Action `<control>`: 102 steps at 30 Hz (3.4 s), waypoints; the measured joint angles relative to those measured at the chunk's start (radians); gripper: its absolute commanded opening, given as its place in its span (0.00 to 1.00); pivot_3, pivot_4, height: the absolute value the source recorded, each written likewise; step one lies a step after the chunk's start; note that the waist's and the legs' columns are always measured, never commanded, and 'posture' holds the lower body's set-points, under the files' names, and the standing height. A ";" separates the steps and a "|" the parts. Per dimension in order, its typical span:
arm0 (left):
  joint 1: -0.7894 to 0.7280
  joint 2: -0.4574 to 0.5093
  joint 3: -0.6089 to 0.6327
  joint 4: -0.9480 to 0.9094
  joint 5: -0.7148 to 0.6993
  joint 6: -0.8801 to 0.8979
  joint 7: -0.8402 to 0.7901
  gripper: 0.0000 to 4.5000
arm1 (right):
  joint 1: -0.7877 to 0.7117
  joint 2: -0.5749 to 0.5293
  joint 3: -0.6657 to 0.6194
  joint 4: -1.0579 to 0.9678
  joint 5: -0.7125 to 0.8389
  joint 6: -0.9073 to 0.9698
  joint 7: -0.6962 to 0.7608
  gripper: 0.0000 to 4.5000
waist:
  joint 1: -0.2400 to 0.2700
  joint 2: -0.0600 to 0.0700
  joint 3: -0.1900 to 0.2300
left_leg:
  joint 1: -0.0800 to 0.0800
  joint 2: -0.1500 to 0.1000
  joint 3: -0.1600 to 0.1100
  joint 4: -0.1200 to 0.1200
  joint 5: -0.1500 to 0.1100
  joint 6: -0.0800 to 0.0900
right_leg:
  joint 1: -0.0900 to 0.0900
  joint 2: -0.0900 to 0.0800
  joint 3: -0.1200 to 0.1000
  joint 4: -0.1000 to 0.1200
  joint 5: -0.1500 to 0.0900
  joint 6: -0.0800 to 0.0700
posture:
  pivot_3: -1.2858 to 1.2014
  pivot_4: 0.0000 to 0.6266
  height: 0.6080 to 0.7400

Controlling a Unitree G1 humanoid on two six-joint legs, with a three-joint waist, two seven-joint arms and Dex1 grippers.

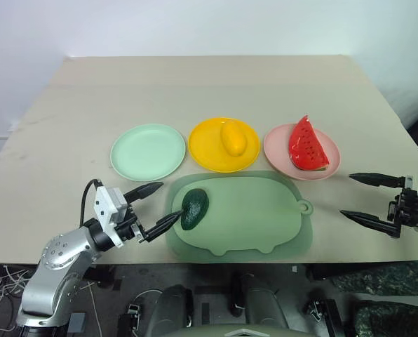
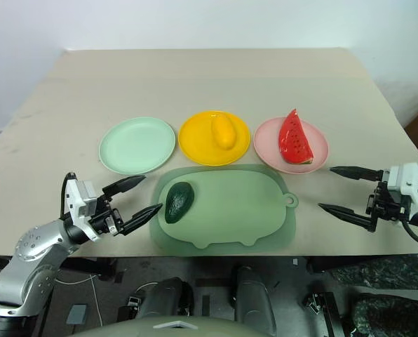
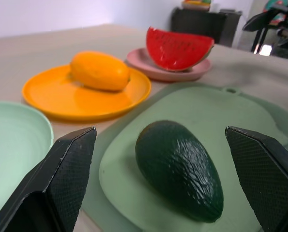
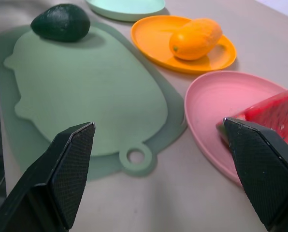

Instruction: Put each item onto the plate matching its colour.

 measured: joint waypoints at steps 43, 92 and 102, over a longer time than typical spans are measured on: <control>-0.193 -0.240 -0.323 0.020 0.349 0.333 0.444 0.60 | 0.090 0.129 0.062 -0.207 0.008 0.109 -0.248 1.00 | 0.020 0.001 -0.001 | 0.001 -0.001 0.000 0.002 0.000 0.000 | 0.001 0.000 0.001 0.002 0.000 0.000 | 0.52 0.24 0.95; -0.644 -0.150 -0.047 0.598 0.415 0.201 0.450 1.00 | 0.066 0.171 0.106 -0.239 0.026 0.144 -0.325 1.00 | 0.020 0.001 -0.001 | 0.001 -0.002 0.001 0.003 0.001 -0.001 | 0.002 0.000 0.000 0.003 0.001 0.000 | 0.52 0.24 0.95; -0.560 -0.003 0.117 0.294 0.208 0.296 0.280 1.00 | 0.073 0.172 0.101 -0.239 0.028 0.143 -0.324 1.00 | 0.015 0.001 -0.001 | 0.002 -0.001 0.001 0.002 0.001 -0.002 | 0.001 0.000 0.001 0.004 0.001 0.000 | 0.52 0.24 0.95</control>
